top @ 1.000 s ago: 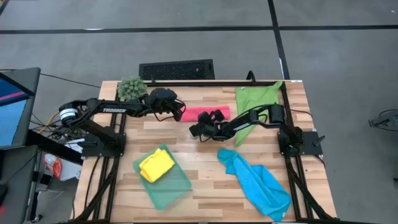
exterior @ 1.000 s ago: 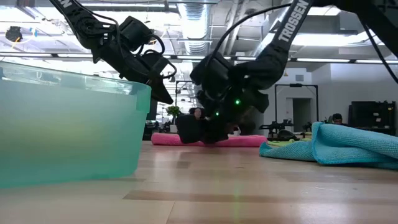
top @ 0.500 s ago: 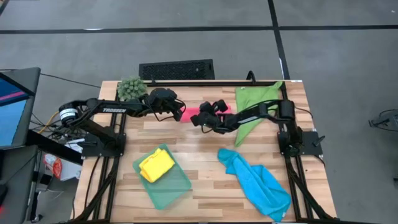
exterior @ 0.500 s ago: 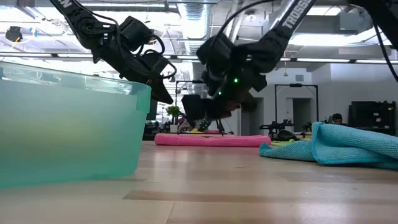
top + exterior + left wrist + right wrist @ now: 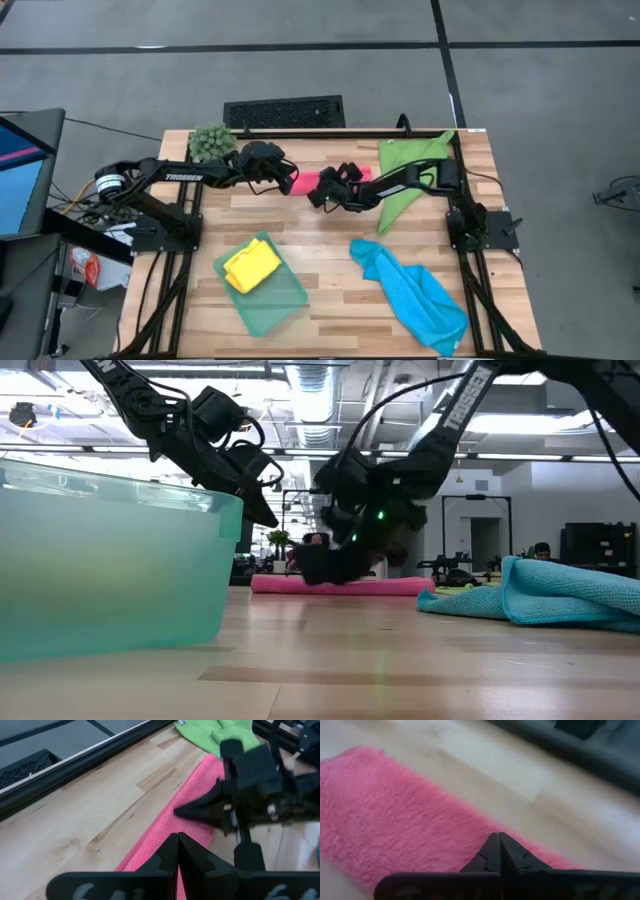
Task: Fold microfiber towels
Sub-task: Fold the pink towel
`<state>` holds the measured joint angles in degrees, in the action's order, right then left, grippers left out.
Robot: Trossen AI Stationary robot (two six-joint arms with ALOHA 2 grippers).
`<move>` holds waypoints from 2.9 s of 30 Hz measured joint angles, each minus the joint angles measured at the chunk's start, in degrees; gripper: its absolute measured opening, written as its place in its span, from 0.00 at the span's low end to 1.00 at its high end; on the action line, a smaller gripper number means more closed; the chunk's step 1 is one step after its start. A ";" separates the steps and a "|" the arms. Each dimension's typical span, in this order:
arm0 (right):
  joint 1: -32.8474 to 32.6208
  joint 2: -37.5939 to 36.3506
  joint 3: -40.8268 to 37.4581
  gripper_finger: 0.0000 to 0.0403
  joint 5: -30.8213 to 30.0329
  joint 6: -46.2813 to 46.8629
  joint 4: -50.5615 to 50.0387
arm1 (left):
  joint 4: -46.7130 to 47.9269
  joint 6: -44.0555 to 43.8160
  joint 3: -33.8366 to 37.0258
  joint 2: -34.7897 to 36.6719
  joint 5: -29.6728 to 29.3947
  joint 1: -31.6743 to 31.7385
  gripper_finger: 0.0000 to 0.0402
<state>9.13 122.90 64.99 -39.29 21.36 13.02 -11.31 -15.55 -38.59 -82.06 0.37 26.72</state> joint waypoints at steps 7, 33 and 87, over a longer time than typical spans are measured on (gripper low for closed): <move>2.64 -16.96 0.14 0.06 0.08 -2.98 -10.15 | -0.18 -1.37 0.00 0.00 3.49 0.16 0.00; 20.26 -20.50 -0.10 0.67 33.23 15.26 -51.51 | 0.33 -11.04 0.00 0.00 13.97 2.64 0.00; 14.11 -17.61 8.14 0.05 45.37 20.66 -39.74 | 5.66 -9.16 -0.02 -0.58 13.02 2.07 0.00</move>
<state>23.24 105.30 73.13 6.08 42.02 -26.72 -5.65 -24.71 -38.61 -82.65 13.39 28.79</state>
